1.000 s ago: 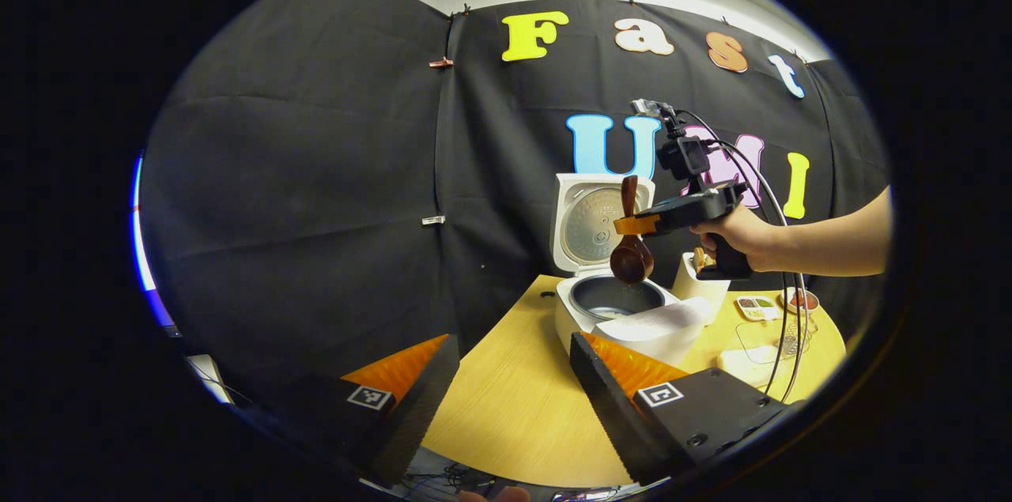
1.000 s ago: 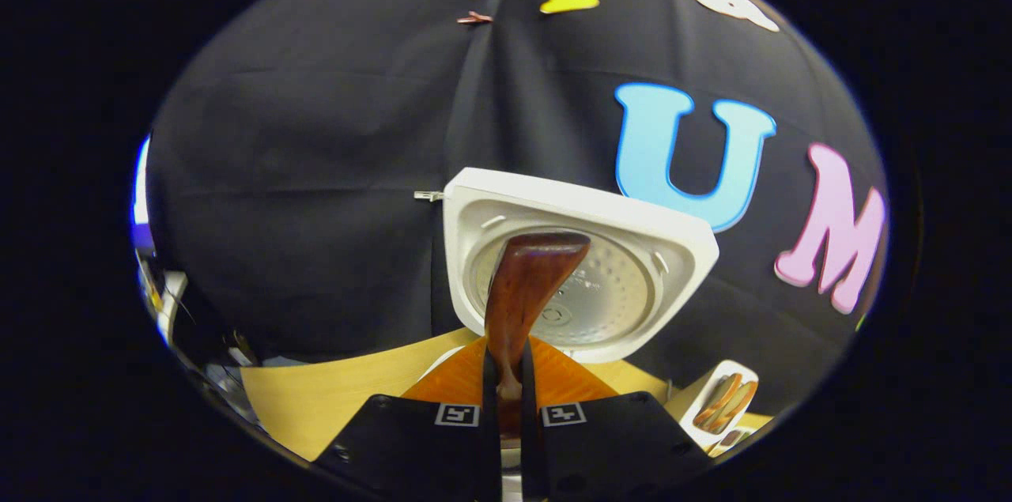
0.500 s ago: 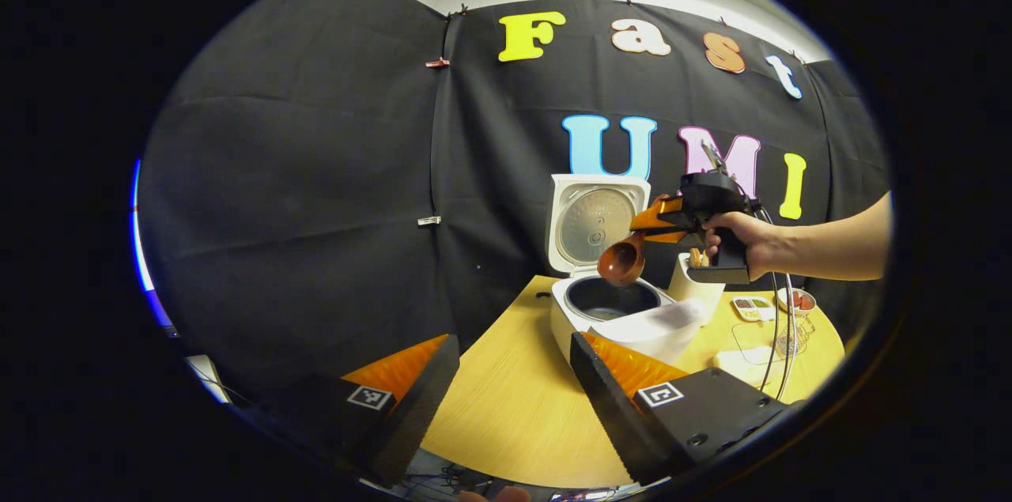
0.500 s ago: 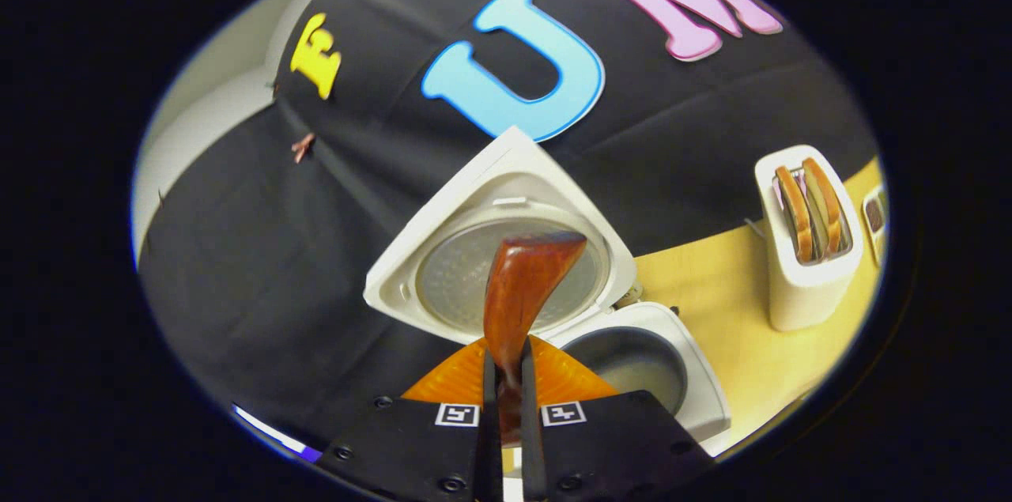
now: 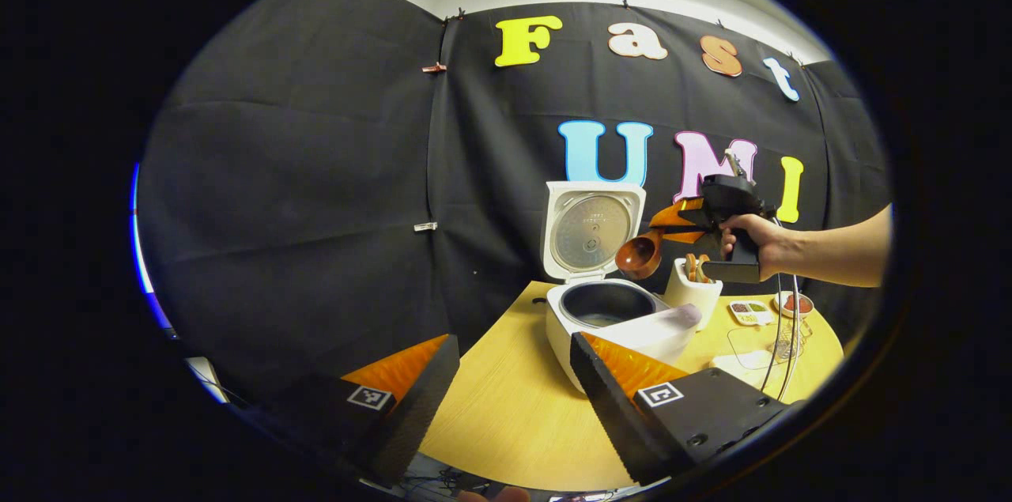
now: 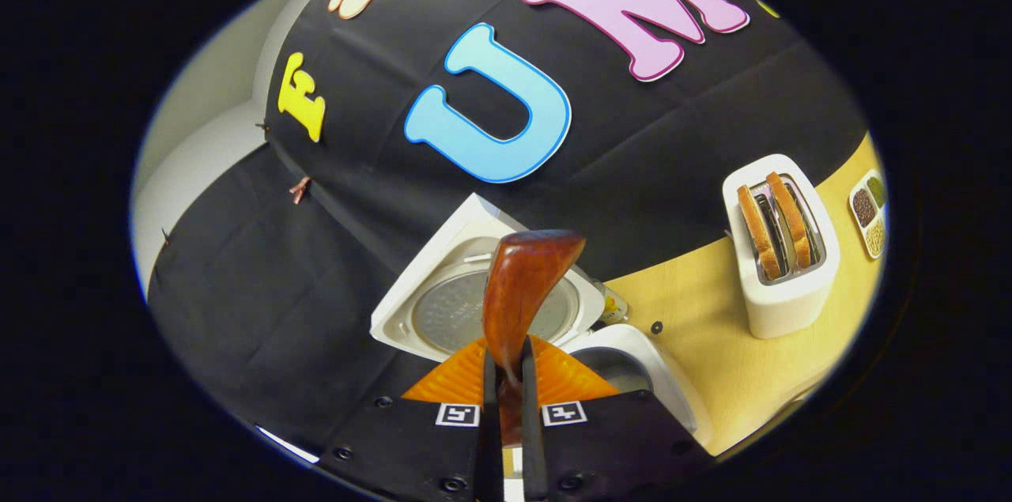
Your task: Close the left gripper, press the button to open the rice cooker; take a wooden spoon from the chopstick holder with the right hand, scoop a spoonful of rice and pour it into the rice cooker, then put the wooden spoon back into the chopstick holder.
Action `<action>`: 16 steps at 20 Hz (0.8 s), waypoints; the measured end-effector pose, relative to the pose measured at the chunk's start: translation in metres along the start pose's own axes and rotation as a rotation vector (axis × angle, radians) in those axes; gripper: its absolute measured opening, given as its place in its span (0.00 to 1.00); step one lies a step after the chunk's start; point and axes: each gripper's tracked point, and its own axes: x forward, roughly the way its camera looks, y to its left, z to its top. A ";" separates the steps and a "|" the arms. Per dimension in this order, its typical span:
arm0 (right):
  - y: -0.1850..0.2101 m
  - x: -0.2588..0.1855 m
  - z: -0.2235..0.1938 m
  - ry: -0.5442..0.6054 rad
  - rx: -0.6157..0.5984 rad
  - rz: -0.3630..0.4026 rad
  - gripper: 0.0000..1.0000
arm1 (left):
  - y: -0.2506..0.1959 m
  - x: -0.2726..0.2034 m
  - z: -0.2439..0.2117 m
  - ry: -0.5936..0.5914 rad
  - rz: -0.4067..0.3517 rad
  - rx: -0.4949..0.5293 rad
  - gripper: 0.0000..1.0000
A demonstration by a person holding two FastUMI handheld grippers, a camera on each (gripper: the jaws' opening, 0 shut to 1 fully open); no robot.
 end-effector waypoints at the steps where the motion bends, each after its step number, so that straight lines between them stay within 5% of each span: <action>1: 0.004 -0.005 0.007 -0.006 0.036 0.019 0.14 | -0.002 0.001 0.000 0.000 -0.002 -0.001 0.97; 9: 0.011 -0.064 0.065 -0.098 0.172 0.120 0.14 | -0.028 0.009 0.009 -0.021 -0.050 0.002 0.97; 16: -0.032 -0.154 0.120 -0.203 0.165 0.075 0.14 | -0.072 0.018 0.021 -0.040 -0.133 0.014 0.97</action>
